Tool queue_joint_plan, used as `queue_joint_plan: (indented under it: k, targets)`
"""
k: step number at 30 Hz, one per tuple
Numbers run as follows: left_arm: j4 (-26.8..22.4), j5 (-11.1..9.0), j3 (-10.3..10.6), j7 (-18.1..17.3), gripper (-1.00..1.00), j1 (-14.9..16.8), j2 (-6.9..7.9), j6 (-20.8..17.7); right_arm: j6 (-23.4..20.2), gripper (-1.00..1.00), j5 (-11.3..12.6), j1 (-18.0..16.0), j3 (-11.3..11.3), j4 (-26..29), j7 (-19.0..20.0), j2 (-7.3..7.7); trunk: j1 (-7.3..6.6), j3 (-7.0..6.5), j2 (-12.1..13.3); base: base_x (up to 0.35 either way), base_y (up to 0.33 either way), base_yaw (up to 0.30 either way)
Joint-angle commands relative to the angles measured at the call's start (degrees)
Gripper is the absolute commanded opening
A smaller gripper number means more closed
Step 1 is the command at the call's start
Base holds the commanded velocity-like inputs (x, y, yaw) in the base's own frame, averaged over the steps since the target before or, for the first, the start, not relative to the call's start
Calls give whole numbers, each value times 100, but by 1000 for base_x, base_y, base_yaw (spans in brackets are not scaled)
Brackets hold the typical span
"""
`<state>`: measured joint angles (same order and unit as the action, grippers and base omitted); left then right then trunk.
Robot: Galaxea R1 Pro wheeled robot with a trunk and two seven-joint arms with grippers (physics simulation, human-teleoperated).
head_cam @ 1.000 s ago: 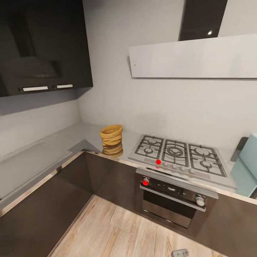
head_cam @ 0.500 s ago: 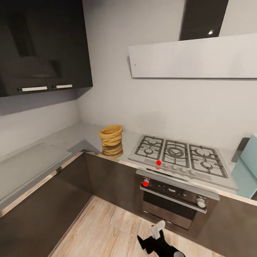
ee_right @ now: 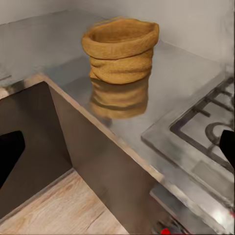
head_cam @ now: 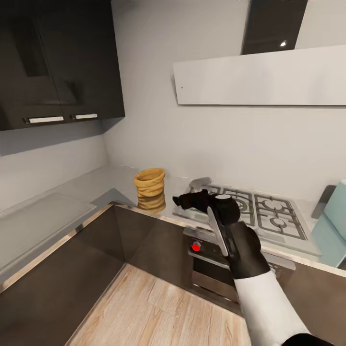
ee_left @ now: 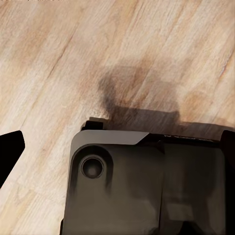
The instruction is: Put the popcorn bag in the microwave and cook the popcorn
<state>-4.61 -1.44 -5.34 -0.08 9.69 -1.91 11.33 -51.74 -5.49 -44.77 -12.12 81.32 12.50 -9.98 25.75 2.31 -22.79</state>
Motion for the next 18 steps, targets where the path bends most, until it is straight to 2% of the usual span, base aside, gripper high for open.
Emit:
queue_joint_plan:
  k: [1,2,3,4,7,8,9,10,11,13,14,16,18]
  targets:
    - [4,-19,-26,-1,100,6,-13,18,-278,100,-37,-666,6,-462,-137,-2,4,15,-13,0,0,0]
    - [4,-19,-25,-1,100,6,-32,18,-372,100,-25,-1130,15,-947,-239,-2,4,15,-13,0,0,0]
    - [4,-23,-35,-1,100,2,-52,18,-456,100,32,-1956,32,-1987,-335,-2,4,15,-13,0,0,0]
    - [4,-45,-52,-1,100,0,-62,20,-495,100,217,-2684,48,-3004,-389,-2,4,15,-13,0,0,0]
    - [4,-66,-74,-1,100,-2,-70,19,-505,100,876,-3927,84,-4553,-559,-2,4,15,-13,0,0,0]
    - [4,-68,-73,-1,100,-2,-71,20,-504,100,1157,-4417,96,-5116,-819,-2,4,15,-13,0,0,0]
    - [4,-71,-76,-1,100,0,-72,19,-504,100,1319,-4666,116,-5449,-1069,-2,4,15,-13,0,0,0]
    - [1,-73,-83,-1,100,-1,-72,19,-504,100,1627,-4939,263,-5855,-1485,-2,4,15,-13,0,0,0]
    - [-2,-75,-86,5,100,0,-72,20,-505,100,2056,-5096,537,-6160,-1914,-2,4,15,-13,0,0,0]
    - [-3,-75,-88,12,100,3,-72,19,-506,100,2634,-5184,842,-6482,-2550,-2,4,15,-13,0,0,0]
    - [-4,-76,-87,11,100,3,-72,18,-503,100,2990,-5201,959,-6660,-3017,-2,4,15,-13,0,0,0]
    - [-4,-64,-79,4,100,0,-72,20,-449,100,3425,-5172,1052,-6799,-3483,-2,4,15,-13,0,0,0]
    - [1,-39,-72,0,100,-2,-72,19,-301,100,3717,-5137,1093,-6862,-3722,-2,4,15,-13,0,0,0]
